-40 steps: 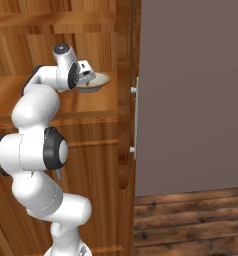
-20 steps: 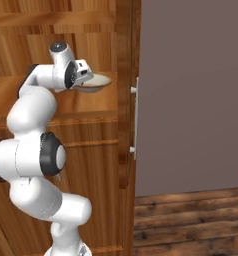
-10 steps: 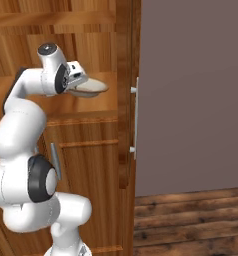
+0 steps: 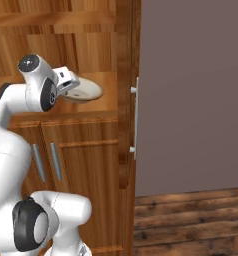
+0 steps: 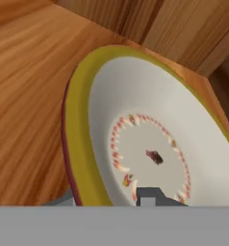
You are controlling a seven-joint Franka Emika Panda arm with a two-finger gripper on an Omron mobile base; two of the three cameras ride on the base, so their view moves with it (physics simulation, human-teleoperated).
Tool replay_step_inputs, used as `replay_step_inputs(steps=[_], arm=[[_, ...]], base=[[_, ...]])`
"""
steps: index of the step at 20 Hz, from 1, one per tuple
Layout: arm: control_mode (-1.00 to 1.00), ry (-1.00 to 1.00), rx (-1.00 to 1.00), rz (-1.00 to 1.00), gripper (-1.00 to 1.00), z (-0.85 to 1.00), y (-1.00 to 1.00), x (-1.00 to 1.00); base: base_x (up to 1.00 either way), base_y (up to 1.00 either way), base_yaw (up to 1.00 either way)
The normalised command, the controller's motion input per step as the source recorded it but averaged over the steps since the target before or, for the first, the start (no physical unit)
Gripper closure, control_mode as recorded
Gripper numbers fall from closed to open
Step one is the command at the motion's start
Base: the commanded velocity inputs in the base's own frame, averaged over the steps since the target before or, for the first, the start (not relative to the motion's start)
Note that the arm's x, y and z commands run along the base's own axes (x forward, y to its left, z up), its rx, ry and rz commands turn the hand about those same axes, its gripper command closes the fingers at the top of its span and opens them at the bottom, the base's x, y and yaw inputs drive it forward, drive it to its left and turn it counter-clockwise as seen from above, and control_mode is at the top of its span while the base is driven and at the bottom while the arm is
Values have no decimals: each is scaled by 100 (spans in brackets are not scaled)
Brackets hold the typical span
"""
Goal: Move the bowls from the cabinet to the plates on the dining table.
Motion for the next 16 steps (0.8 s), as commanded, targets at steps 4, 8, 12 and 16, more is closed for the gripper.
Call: replay_step_inputs(steps=[4, 8, 12, 16], arm=[[-100, -12, 0, 0, 100, 13, 0, -77], [-100, 0, 0, 0, 100, 47, 0, -86], [-100, 0, -2, 0, 100, 57, 0, -77], [-100, 0, -8, 0, 100, 53, 0, -88]], base=[[0, 0, 0], [0, 0, 0], [0, 0, 0], [0, 0, 0]])
